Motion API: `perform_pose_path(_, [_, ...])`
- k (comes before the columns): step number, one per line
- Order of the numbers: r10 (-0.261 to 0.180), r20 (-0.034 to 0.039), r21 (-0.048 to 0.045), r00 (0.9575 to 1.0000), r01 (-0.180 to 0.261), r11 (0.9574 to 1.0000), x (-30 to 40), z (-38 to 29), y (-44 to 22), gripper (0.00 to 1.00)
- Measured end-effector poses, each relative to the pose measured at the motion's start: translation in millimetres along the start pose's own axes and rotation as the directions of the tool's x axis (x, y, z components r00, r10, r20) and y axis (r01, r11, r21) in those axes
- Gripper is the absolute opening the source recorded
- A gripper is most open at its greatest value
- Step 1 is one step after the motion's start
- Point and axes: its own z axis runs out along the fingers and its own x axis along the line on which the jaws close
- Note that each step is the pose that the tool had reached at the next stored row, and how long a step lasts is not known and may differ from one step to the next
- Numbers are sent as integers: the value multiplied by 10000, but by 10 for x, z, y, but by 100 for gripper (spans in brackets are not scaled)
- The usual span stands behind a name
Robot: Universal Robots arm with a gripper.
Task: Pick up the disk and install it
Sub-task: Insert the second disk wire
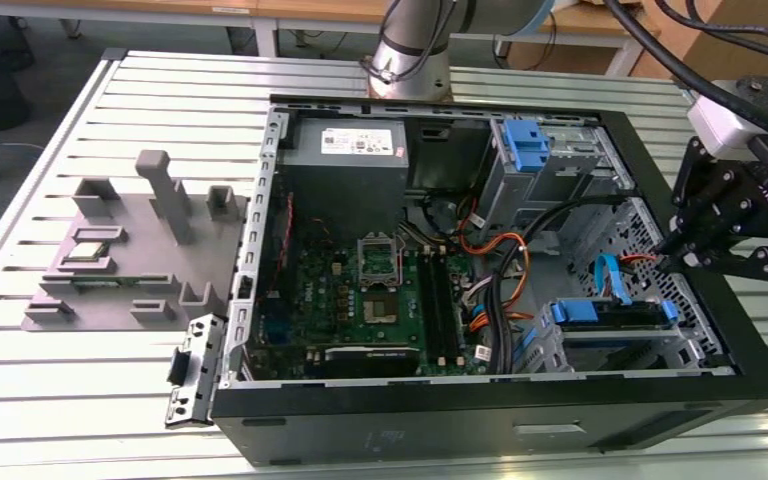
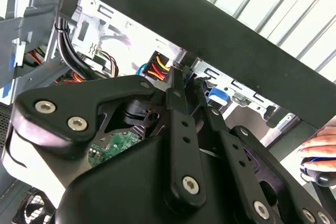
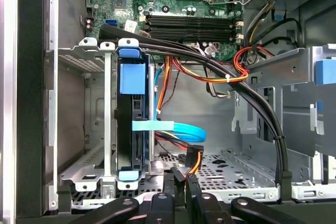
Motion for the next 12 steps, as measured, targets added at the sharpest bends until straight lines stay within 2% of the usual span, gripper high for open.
perform_pose_path(3, [5, -56, -42, 10000, -5, 10000, 2, 15, 0, 24])
perform_pose_path(9, [5, -63, -43, 10000, -5, 10000, 2, 15, 0, 24])
perform_pose_path(11, [6, -67, -43, 10000, -6, 10000, 3, 14, 0, 17])
perform_pose_path(12, [6, -66, -43, 10000, -6, 10000, 3, 15, 0, 17])
